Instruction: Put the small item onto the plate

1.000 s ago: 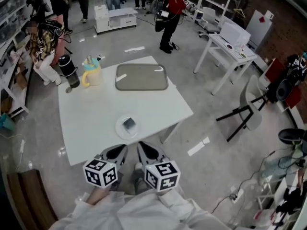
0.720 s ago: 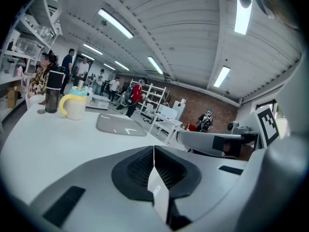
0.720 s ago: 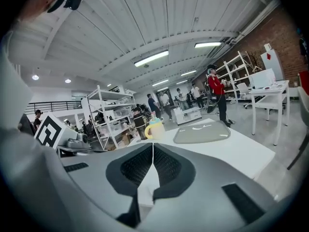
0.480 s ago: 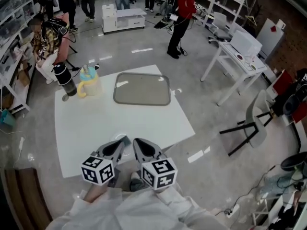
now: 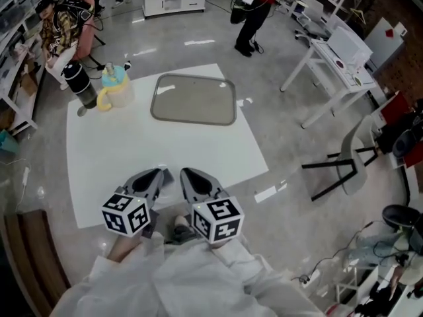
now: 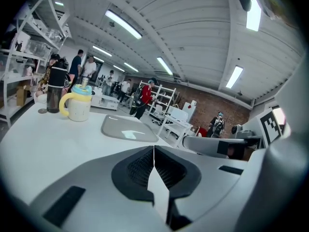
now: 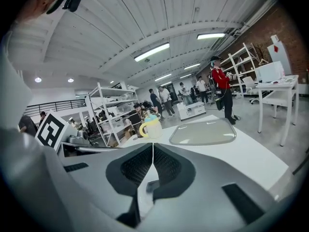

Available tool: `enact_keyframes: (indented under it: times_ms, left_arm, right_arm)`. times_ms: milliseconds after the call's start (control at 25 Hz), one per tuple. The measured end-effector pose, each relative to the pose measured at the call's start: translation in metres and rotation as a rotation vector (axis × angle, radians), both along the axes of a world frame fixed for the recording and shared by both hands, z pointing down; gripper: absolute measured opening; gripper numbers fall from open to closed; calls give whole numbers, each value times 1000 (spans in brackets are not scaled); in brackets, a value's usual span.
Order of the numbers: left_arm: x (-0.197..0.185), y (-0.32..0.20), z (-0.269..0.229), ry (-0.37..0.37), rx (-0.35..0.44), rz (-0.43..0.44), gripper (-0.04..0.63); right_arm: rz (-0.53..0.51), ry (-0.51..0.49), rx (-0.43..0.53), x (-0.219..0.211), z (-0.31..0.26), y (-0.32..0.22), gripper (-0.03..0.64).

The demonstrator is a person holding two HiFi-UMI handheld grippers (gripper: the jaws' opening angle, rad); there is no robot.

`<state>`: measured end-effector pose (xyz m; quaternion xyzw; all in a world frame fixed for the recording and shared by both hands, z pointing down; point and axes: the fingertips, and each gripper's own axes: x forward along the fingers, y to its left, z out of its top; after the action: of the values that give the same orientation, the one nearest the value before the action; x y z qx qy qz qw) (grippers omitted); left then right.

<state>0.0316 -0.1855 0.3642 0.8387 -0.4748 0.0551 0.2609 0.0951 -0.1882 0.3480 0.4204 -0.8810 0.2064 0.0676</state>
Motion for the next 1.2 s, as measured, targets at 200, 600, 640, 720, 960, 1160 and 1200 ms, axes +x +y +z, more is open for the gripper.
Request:
enact_keyframes:
  times_ms: [200, 600, 640, 720, 960, 1160, 1200]
  left_arm:
    - [-3, -7, 4, -12, -7, 14, 11]
    - [-7, -22, 0, -29, -8, 98, 11]
    - [-8, -23, -1, -28, -12, 106, 12]
    - [-11, -25, 0, -24, -22, 119, 11]
    - [-21, -27, 11, -14, -58, 138, 12]
    - [-32, -25, 30, -24, -102, 143, 11]
    - [-34, -23, 34, -24, -116, 141, 11]
  right_arm:
    - [18, -9, -7, -1, 3, -7, 17]
    - [83, -6, -13, -6, 3, -20, 17]
    - [90, -5, -18, -6, 3, -21, 17]
    - [104, -2, -31, -6, 4, -22, 17]
    - [136, 5, -63, -8, 15, -24, 17]
    - [141, 13, -108, -13, 33, -22, 17]
    - [141, 14, -119, -14, 37, -20, 17]
